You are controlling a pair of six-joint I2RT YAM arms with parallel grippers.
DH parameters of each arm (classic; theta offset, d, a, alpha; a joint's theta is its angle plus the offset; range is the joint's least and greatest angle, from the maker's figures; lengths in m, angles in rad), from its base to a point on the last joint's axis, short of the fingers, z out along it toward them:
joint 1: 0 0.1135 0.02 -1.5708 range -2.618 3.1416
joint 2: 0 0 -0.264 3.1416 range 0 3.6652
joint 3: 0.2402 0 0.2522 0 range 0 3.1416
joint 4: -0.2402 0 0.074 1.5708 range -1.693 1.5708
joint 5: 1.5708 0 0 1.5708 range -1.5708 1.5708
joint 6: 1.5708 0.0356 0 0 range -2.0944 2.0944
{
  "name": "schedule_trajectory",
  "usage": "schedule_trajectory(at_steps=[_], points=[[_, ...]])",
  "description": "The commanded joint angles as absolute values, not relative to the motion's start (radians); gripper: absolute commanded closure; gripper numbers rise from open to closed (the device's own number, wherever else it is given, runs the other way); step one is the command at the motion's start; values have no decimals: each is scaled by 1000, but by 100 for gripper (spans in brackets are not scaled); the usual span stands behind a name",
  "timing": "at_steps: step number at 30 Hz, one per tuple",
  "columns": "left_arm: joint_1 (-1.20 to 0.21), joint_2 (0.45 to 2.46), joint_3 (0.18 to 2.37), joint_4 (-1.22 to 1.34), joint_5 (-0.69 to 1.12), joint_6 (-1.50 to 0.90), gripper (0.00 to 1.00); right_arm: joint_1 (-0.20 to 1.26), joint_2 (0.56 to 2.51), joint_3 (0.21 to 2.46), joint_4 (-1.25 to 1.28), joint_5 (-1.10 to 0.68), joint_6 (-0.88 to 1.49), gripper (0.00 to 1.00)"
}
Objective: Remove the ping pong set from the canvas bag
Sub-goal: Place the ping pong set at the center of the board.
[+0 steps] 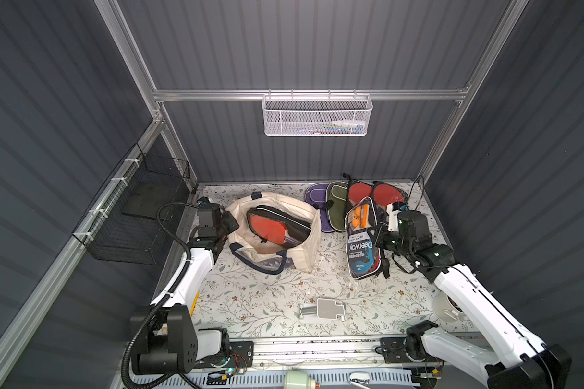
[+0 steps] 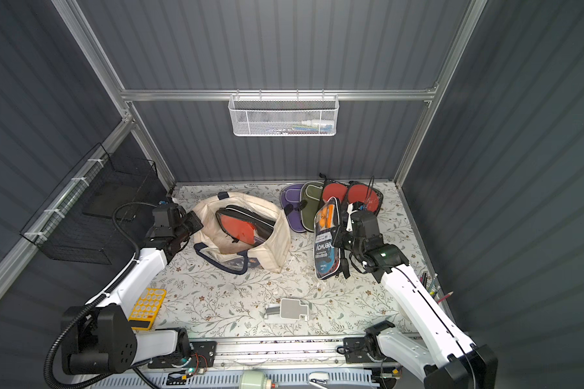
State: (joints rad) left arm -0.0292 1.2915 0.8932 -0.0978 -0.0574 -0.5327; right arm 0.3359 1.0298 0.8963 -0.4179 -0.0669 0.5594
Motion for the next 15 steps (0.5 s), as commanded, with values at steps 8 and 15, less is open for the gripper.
schedule_trajectory(at_steps=[8,15], points=[[-21,1292,915,-140,-76,-523,100,279,1134,790,-156,-230,625,100],[-20,1292,914,-140,-81,-519,100,272,1179,724,-88,-291,663,100]])
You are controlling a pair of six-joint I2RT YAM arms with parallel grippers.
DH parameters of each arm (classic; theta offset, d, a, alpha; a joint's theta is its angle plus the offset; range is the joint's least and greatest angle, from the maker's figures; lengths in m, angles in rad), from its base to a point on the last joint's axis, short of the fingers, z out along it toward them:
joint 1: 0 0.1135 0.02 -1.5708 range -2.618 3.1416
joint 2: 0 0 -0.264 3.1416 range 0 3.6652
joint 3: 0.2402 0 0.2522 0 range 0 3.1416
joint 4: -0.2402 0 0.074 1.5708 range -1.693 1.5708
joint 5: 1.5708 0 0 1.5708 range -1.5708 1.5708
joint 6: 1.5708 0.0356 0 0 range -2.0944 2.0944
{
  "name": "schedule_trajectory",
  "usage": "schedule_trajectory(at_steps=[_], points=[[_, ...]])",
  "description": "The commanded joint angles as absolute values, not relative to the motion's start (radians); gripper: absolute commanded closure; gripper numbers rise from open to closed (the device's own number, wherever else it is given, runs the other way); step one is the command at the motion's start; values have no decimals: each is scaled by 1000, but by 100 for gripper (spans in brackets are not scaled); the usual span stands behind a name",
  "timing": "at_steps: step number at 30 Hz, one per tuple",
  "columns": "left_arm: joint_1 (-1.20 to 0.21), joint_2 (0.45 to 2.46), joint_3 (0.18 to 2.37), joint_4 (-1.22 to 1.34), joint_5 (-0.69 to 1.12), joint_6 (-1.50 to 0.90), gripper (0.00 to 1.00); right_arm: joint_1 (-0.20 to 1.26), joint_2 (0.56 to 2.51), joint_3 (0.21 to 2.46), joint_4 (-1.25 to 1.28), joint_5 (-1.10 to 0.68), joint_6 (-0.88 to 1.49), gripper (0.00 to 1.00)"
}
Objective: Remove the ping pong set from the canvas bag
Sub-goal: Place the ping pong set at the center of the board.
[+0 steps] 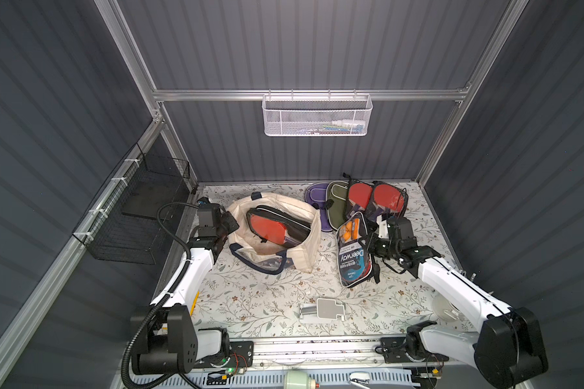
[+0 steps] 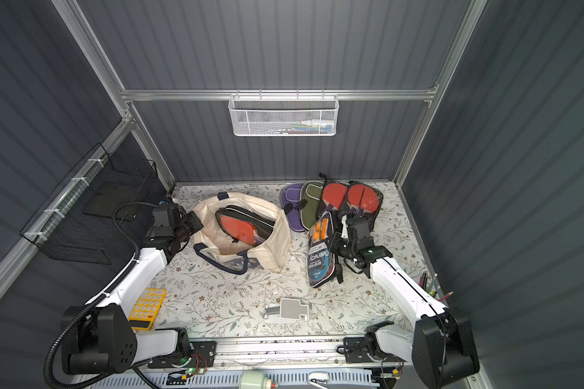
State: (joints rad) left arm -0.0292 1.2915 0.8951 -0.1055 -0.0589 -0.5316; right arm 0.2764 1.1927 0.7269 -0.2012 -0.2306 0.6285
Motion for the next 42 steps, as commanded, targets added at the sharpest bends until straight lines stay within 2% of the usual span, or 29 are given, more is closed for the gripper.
schedule_trajectory(at_steps=[1,16,31,42], points=[[-20,1293,915,-140,-81,-518,100,272,1179,717,-84,-292,667,100],[-20,1304,914,-132,-85,-518,100,273,1235,657,-31,-307,690,100],[-18,1318,908,-117,-80,-525,100,294,1135,638,-114,-289,704,100],[-18,1315,907,-116,-84,-523,100,327,1235,625,-19,-272,714,100]])
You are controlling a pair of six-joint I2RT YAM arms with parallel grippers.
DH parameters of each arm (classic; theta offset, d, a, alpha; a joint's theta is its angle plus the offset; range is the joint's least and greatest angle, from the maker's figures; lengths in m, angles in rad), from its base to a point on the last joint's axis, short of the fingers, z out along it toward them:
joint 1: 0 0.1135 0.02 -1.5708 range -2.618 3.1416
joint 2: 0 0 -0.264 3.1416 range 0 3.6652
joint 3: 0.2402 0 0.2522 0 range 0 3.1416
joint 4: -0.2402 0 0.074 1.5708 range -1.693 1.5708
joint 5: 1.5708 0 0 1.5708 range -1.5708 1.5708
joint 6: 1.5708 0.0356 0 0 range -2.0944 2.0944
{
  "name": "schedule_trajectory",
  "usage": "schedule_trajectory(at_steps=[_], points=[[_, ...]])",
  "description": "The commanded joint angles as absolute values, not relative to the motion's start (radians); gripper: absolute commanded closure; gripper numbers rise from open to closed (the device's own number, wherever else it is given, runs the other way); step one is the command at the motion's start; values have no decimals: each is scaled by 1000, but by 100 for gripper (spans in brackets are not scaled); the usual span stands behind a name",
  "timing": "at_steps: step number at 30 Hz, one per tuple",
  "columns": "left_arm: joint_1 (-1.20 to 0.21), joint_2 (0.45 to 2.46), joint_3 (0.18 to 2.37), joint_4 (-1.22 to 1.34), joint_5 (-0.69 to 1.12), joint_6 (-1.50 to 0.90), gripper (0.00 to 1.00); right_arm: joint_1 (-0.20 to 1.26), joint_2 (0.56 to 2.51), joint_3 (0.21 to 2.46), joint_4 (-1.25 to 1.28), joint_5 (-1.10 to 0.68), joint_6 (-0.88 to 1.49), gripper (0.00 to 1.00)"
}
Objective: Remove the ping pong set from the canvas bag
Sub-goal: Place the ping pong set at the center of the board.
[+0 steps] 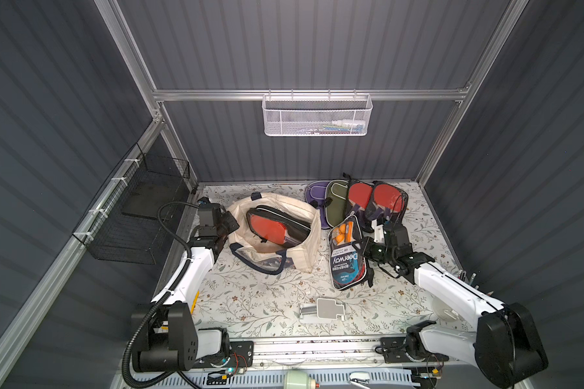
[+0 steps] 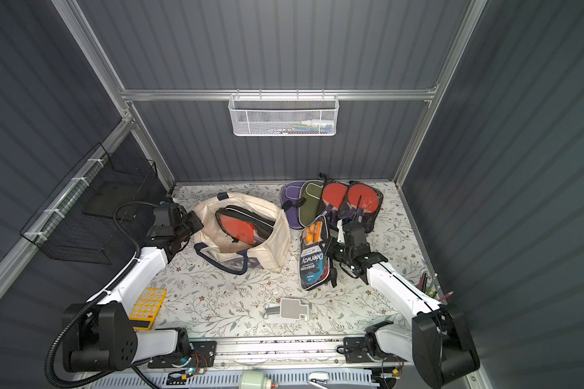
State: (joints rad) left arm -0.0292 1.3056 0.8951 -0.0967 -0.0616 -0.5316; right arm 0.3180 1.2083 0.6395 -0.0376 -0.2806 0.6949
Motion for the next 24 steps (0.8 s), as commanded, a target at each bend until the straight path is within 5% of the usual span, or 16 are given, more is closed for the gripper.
schedule_trajectory(at_steps=[1,24], points=[[-18,1315,907,-117,-83,-525,100,328,1245,622,-12,-273,715,100],[-18,1243,939,-211,-173,-535,100,354,1413,546,40,-217,764,100]])
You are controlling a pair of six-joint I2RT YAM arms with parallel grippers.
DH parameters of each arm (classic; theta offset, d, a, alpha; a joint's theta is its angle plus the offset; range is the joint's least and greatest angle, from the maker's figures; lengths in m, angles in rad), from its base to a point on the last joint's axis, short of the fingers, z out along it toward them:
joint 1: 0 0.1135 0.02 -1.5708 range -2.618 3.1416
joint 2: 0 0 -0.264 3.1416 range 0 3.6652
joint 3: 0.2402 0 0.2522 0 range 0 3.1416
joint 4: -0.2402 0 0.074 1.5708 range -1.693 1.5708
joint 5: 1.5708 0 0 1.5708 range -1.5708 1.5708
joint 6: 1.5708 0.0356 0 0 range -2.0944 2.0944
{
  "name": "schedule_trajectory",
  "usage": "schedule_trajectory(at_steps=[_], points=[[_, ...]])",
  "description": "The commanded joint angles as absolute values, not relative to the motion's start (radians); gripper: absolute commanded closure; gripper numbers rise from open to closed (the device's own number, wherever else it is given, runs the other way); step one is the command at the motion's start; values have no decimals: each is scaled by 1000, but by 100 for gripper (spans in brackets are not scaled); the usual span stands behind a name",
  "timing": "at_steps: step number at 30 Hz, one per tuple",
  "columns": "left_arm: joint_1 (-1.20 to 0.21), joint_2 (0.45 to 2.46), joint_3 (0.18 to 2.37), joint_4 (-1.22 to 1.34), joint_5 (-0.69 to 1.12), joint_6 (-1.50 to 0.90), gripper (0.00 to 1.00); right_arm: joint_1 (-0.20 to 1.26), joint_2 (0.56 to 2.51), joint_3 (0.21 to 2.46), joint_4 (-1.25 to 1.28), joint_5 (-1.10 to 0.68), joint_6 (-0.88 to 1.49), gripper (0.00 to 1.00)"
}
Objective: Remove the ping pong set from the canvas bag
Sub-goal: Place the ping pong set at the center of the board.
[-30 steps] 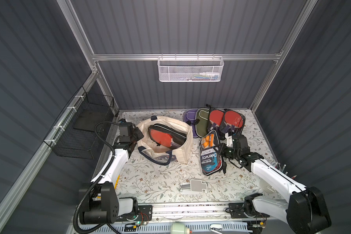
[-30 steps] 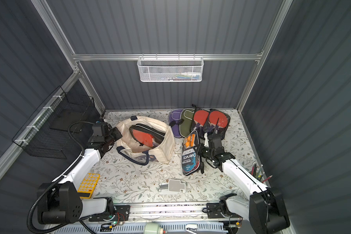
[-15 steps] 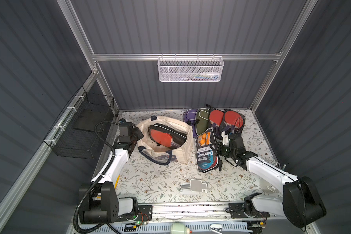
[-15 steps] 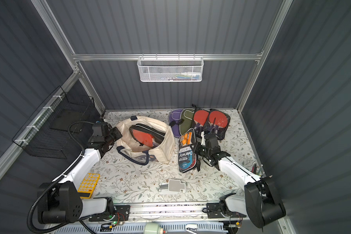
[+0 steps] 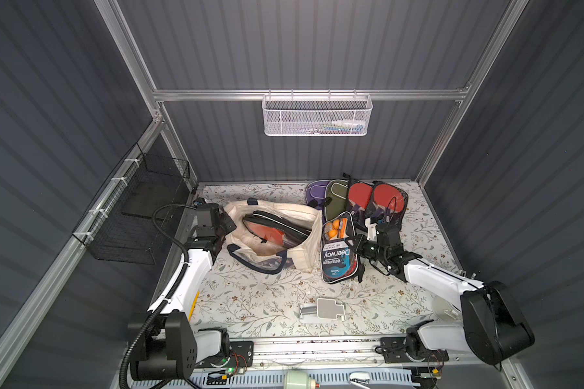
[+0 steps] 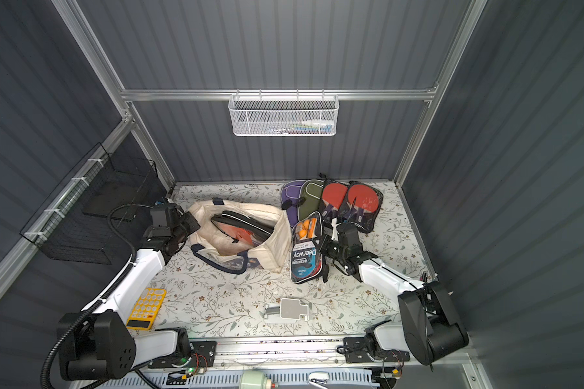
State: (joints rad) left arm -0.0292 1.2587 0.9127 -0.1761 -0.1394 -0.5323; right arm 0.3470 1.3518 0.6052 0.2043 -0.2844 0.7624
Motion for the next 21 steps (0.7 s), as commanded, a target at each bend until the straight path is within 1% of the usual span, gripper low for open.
schedule_trajectory(at_steps=[1,13,21], points=[[-18,1243,935,-209,-172,-535,100,358,1417,545,39,-213,767,100],[-12,1236,940,-220,-196,-523,100,374,1436,513,5,-171,790,100],[-3,1245,947,-221,-192,-527,100,393,1414,493,-27,-152,799,100]])
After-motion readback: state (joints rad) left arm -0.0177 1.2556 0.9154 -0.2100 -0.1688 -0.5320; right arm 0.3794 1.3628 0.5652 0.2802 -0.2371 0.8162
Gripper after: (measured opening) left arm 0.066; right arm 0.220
